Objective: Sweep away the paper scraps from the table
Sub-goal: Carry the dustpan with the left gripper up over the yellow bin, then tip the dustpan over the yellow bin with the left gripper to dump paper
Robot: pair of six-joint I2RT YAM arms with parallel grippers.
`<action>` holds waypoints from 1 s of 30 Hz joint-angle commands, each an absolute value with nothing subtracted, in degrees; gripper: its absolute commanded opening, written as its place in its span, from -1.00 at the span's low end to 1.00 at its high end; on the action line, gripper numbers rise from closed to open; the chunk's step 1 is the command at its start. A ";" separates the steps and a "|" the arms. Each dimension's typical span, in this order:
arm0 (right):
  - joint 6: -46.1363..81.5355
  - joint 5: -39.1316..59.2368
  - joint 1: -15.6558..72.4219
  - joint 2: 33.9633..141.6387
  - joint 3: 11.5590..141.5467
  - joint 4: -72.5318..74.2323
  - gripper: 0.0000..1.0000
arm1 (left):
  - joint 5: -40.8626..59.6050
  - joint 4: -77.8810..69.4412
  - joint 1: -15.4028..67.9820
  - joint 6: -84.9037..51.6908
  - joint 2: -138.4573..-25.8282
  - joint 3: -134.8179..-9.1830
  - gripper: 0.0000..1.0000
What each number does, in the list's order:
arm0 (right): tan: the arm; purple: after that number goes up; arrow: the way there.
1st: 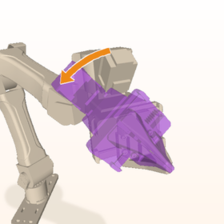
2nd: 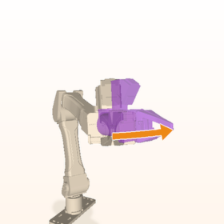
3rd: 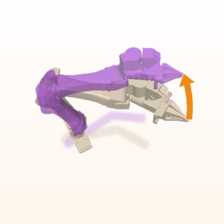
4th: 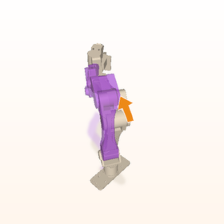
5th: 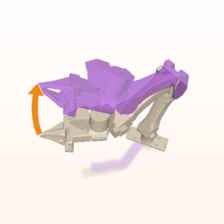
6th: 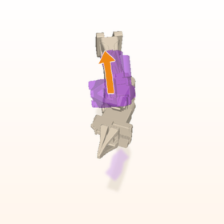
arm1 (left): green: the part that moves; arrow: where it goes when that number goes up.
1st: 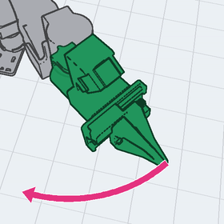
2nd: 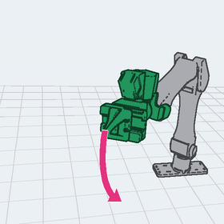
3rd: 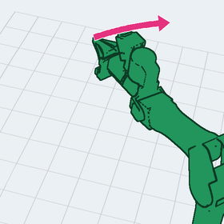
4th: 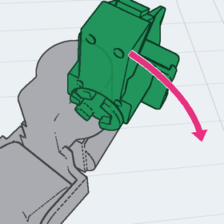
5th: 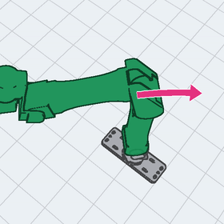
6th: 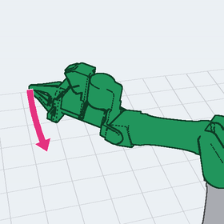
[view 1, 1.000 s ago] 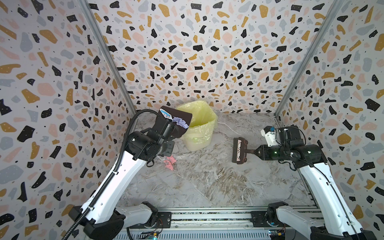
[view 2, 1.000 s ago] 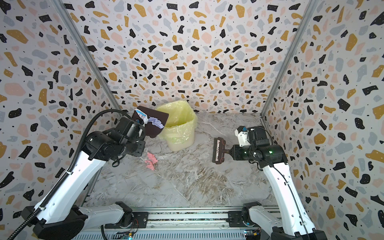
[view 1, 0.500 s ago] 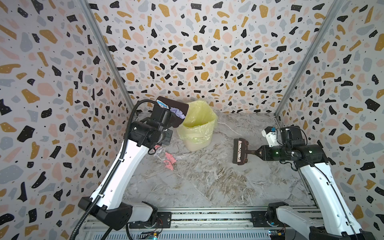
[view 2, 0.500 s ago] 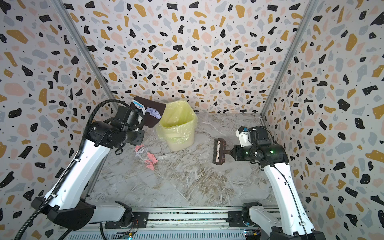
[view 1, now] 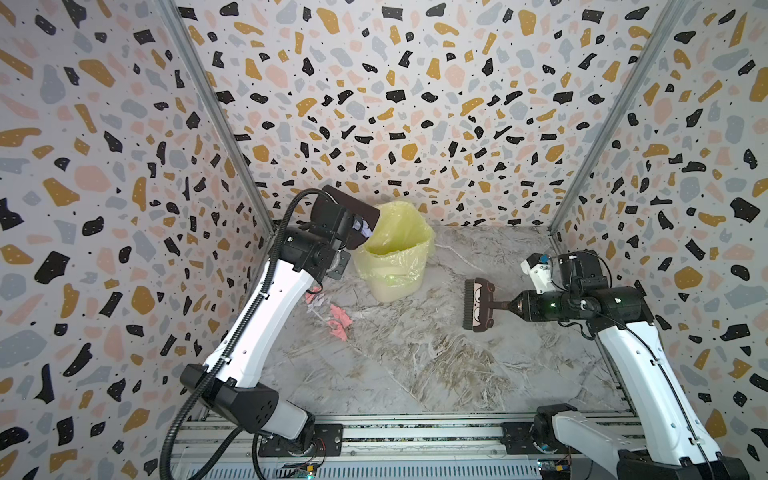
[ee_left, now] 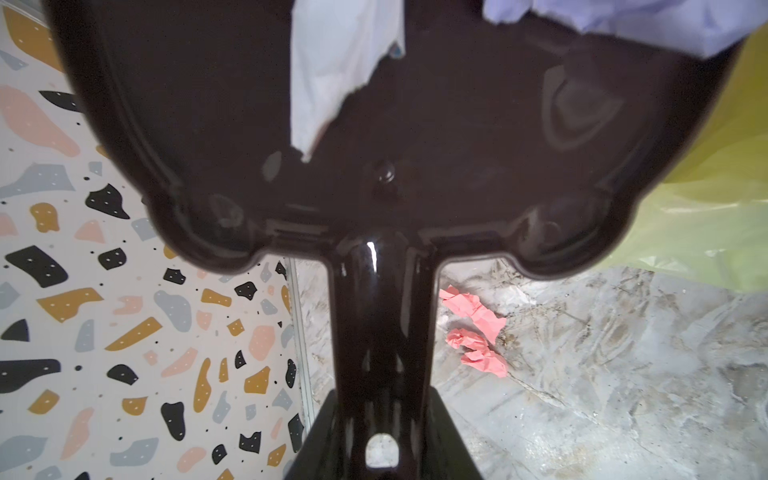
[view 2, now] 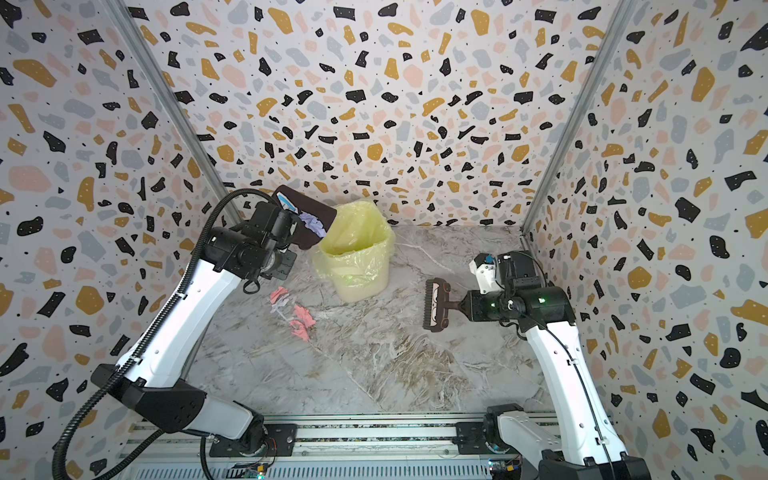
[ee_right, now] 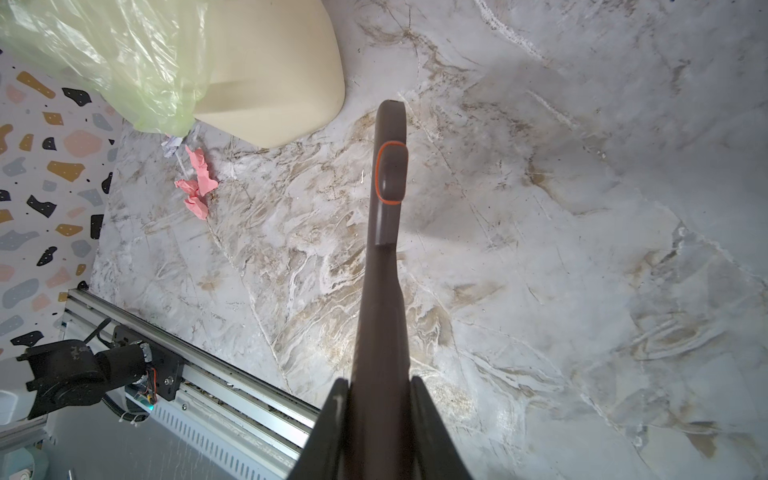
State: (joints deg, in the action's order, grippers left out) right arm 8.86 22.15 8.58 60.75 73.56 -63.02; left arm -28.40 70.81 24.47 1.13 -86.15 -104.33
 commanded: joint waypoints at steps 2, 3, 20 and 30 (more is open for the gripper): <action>8.17 23.67 8.38 60.55 75.04 -63.97 -1.00 | -32.96 70.59 24.39 4.83 -88.77 -107.14 -1.00; 8.13 23.65 8.35 60.67 75.05 -64.15 -1.00 | -33.33 70.42 24.63 5.58 -89.30 -107.59 -1.00; 7.90 22.48 8.38 62.36 78.94 -68.58 -1.00 | -60.50 67.34 33.79 17.72 -95.46 -107.61 -1.00; 7.79 22.94 8.44 62.31 77.99 -68.34 -1.00 | -80.89 47.69 42.00 39.41 -97.25 -98.83 -1.00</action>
